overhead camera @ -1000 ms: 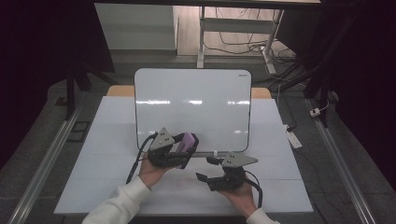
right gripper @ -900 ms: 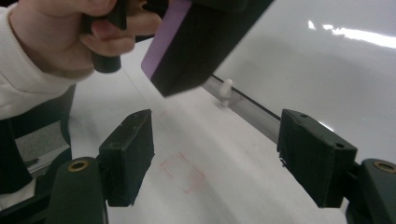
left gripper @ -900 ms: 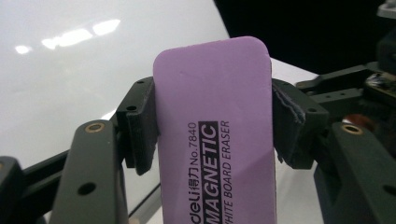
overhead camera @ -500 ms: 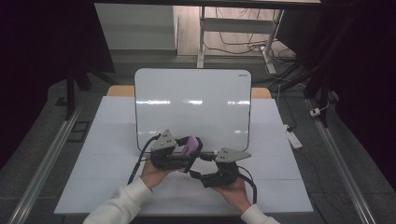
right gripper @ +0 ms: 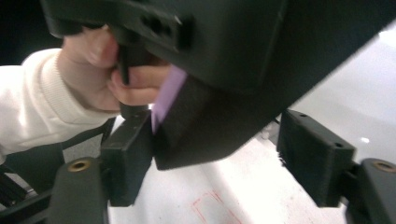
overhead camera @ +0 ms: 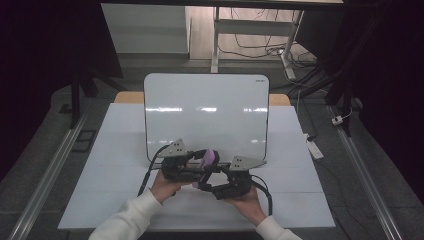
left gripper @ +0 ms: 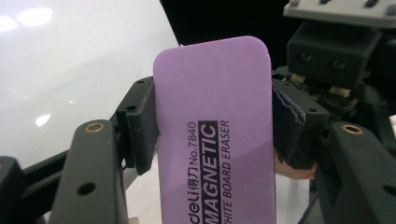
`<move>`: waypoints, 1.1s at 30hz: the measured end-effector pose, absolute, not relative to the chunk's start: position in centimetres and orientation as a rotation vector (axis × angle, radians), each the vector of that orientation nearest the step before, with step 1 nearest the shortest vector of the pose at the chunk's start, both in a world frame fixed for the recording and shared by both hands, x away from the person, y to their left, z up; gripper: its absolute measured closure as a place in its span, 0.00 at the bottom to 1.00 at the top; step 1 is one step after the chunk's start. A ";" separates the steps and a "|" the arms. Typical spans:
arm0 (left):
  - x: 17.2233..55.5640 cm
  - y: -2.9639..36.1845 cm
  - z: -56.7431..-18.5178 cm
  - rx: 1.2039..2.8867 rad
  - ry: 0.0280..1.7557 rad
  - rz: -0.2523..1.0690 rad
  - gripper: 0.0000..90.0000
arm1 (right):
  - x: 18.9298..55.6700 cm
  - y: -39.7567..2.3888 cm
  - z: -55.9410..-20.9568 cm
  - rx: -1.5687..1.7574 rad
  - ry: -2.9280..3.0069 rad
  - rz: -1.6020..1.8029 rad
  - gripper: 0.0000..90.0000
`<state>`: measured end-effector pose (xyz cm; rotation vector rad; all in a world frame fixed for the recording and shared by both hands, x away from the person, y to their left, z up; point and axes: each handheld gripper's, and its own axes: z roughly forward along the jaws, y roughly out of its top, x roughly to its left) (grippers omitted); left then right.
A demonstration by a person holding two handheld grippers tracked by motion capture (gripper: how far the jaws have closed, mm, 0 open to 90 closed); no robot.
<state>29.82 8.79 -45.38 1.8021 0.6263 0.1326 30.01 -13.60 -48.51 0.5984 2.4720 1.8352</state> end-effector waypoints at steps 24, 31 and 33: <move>30.1 9.4 -45.2 1.766 0.592 0.024 0.43 | 30.3 -14.1 -48.5 0.612 2.436 1.905 0.32; 29.5 8.4 -45.0 1.820 0.560 0.099 0.43 | 30.5 -14.2 -48.6 0.609 2.472 1.937 0.38; 29.7 8.7 -45.1 1.810 0.568 0.080 0.43 | 30.5 -14.2 -48.5 0.615 2.466 1.936 0.40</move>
